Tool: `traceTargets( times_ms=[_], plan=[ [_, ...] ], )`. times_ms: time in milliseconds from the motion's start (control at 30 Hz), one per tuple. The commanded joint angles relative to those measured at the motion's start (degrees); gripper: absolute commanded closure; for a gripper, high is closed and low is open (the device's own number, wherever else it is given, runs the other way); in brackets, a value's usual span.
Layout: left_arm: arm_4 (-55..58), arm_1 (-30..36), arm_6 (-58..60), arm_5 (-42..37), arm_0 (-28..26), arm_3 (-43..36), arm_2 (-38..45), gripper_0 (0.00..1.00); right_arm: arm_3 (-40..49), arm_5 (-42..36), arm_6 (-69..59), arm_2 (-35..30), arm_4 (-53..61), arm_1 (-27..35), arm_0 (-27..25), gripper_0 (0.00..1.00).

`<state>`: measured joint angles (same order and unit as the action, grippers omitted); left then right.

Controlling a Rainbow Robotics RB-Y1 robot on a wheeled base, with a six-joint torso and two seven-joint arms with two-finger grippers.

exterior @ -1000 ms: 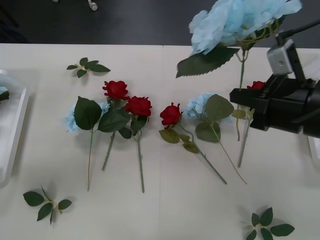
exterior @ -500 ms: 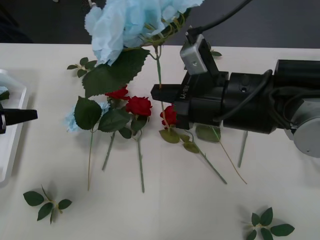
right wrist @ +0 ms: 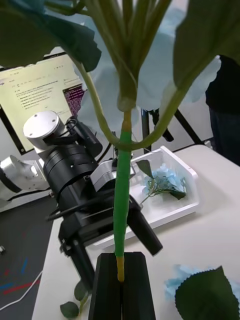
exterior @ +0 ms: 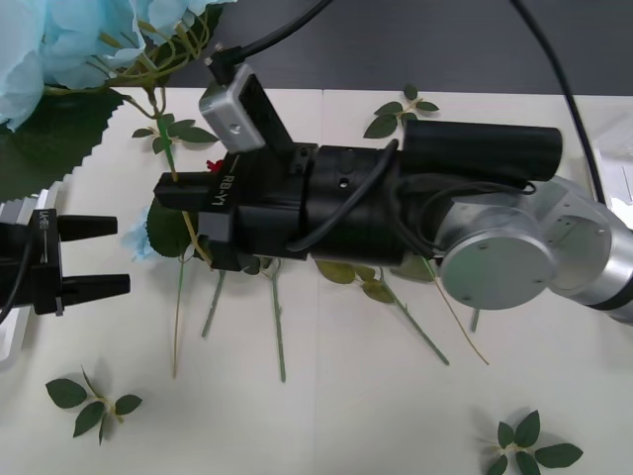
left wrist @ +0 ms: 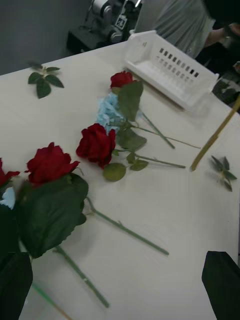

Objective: Put the red flowers into the right box and the blue flowers into the left box

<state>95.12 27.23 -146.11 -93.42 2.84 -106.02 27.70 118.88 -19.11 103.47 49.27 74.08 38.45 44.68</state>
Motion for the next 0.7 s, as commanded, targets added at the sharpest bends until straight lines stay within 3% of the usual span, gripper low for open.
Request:
traceTargets(
  times_ms=[33,200,700],
  plan=[
    [2.62,-0.15,-4.18,-1.15,0.85,-1.03,-1.42,0.0,-3.57,0.21,3.93,0.83,-1.22,-3.38,2.69,1.0],
    [4.11,-0.51,-4.62,-2.12,1.73,-1.03,-3.0,0.0,-6.91,0.21,3.93,1.8,-1.57,-5.85,4.28,1.0],
    [3.67,-5.78,-4.62,-2.12,3.05,-0.59,-5.46,0.0,-7.0,0.21,3.67,1.89,-1.04,-5.32,4.36,1.0]
  ],
)
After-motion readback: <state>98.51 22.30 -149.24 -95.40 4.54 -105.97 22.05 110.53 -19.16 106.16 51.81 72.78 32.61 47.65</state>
